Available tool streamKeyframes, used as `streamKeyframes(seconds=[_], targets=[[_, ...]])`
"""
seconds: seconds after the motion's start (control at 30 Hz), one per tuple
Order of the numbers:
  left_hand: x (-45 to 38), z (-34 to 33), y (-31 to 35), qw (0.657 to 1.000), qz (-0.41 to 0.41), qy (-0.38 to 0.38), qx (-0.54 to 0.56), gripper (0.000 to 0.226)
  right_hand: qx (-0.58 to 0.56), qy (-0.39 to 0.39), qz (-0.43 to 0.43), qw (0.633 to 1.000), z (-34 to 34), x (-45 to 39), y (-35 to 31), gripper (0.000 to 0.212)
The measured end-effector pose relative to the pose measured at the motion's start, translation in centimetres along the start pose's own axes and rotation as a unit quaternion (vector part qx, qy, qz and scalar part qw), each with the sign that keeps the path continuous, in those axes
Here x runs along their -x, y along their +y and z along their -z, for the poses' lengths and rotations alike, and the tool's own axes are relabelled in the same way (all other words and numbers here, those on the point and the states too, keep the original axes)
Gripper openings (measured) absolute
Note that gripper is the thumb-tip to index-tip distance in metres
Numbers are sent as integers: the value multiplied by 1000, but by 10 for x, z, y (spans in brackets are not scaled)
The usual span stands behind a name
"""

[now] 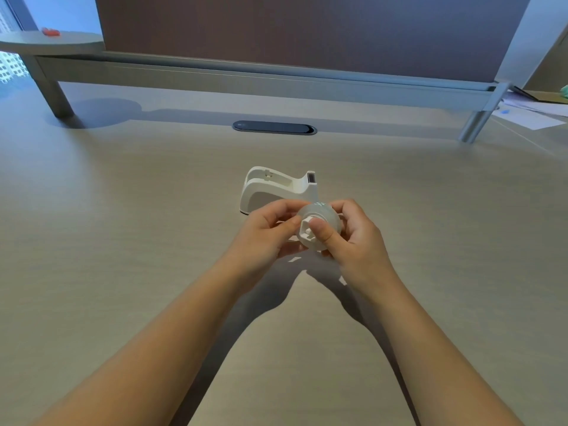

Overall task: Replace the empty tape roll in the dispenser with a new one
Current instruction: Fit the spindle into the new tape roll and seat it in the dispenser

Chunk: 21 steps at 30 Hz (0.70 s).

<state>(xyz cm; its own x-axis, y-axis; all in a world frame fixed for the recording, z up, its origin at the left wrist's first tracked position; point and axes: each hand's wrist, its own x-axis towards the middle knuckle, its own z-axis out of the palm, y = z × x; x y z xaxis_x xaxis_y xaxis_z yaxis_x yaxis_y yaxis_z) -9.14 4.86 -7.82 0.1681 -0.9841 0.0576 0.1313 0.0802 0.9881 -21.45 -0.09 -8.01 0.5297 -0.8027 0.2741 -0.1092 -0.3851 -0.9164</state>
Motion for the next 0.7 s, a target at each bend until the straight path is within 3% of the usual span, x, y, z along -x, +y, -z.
streamKeyframes(seconds=[0.13, 0.27, 0.37, 0.43, 0.63, 0.7], targets=[[1, 4, 0, 1000, 22, -22, -7, 19, -6, -7, 21, 1000, 1, 1, 2, 14], [-1, 10, 0, 996, 28, -24, -76, 33, -21, -22, 22, 999, -1, 4, 1, 18], [-1, 13, 2, 994, 39, -37, -90, 21, -28, -31, 20, 999, -2, 4, 2, 19], [-1, 12, 3, 995, 23, -27, -98, 5, -39, -35, 16, 999, -3, 4, 2, 20], [-1, 10, 1, 989, -52, 12, -137, 15, -43, -31, 20, 998, -4, 3, 4, 3], [-1, 10, 0, 987, -67, 20, -147, 14, -39, -31, 22, 999, -4, 3, 4, 7]])
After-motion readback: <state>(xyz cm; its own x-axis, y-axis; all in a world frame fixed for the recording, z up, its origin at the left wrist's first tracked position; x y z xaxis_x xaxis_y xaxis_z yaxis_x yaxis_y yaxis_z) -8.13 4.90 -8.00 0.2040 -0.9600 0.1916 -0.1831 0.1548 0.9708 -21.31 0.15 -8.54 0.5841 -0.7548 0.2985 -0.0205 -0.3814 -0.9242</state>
